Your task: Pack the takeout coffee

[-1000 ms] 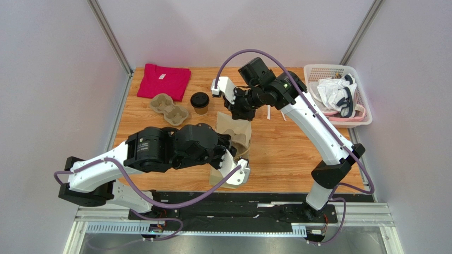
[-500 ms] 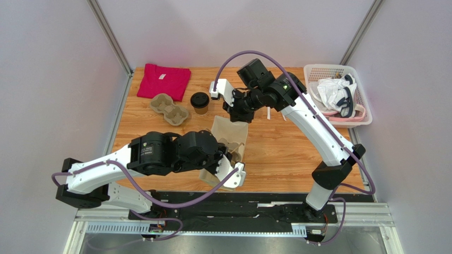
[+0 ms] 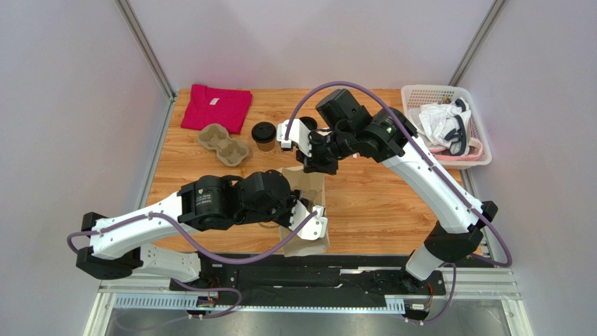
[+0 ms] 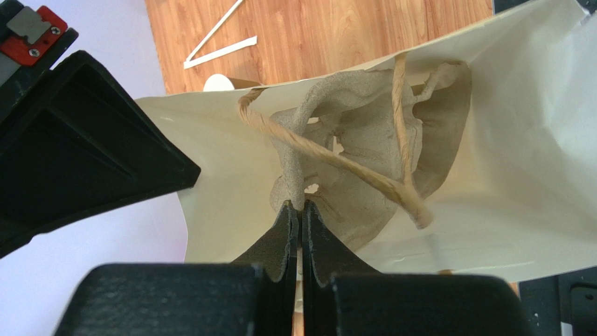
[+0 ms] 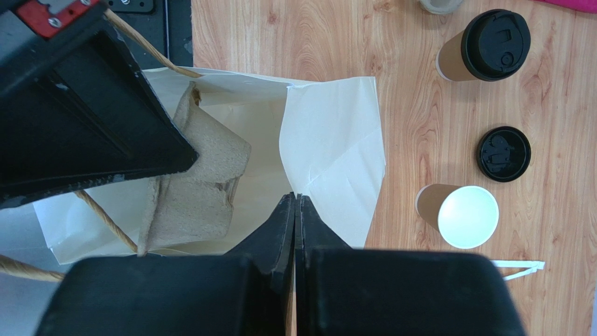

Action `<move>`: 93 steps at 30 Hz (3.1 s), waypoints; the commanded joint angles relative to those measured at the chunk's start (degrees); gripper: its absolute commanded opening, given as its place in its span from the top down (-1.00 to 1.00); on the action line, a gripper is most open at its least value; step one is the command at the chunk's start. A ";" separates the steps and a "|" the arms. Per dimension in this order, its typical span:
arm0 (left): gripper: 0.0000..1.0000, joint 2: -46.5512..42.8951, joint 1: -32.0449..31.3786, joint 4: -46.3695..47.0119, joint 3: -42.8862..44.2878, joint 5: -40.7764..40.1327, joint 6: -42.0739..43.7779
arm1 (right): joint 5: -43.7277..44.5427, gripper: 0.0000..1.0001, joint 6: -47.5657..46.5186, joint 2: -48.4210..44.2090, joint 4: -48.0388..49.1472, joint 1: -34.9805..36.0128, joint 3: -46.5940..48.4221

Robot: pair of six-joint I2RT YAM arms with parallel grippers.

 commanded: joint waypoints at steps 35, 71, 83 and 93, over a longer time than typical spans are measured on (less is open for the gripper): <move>1.00 1.55 -0.81 3.42 -2.55 -5.04 3.59 | 0.05 1.00 3.01 -4.64 -7.66 0.67 -3.68; 1.00 7.18 8.50 7.72 -10.89 5.07 3.67 | -3.64 1.00 -1.39 -5.61 -3.17 0.67 -6.67; 0.57 6.40 9.03 9.92 -10.11 4.45 3.76 | -3.46 1.00 -2.00 -6.39 -2.82 0.59 -8.42; -0.07 5.07 9.12 9.04 -6.15 3.66 3.15 | -3.73 1.00 -2.18 -6.05 -2.91 0.67 -8.17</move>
